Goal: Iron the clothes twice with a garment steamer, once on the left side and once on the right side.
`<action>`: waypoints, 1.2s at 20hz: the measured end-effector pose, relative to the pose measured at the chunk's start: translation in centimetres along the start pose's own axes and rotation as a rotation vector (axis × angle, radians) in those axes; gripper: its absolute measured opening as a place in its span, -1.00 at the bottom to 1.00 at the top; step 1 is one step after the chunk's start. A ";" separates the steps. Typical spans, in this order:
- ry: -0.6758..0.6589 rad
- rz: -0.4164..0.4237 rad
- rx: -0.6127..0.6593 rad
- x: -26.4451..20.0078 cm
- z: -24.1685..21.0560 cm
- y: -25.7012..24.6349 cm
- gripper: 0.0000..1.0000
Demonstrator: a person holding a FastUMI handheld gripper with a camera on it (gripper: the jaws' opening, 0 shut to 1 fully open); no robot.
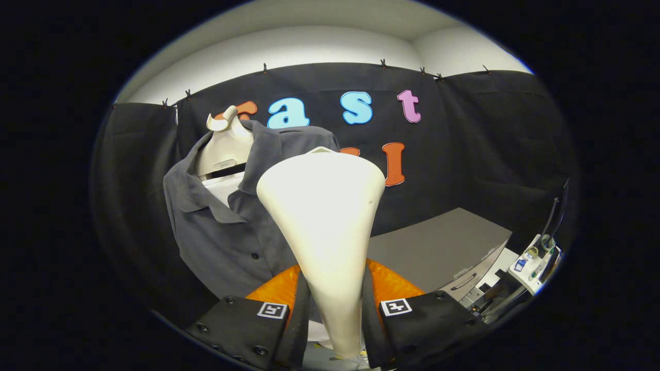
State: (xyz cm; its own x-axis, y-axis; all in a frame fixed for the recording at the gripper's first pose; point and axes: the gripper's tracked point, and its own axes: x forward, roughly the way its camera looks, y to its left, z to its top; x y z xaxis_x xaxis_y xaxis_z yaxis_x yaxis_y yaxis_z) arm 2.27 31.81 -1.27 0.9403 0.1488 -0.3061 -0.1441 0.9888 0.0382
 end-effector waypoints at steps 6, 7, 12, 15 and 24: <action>0.017 0.041 -0.050 4.1 0.1 3.8 0.04; 0.022 0.044 -0.058 4.8 0.1 4.1 0.04; 0.041 0.045 -0.083 8.3 -0.3 5.0 0.04; 0.055 0.060 -0.097 10.2 -1.2 5.8 0.04; 0.099 0.050 -0.084 13.8 -5.0 4.5 0.03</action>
State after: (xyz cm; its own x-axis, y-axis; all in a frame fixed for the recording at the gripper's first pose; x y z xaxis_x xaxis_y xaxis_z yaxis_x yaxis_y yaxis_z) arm 13.05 38.28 -10.04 0.8970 0.1922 -0.3981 -0.2192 0.9754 -0.0229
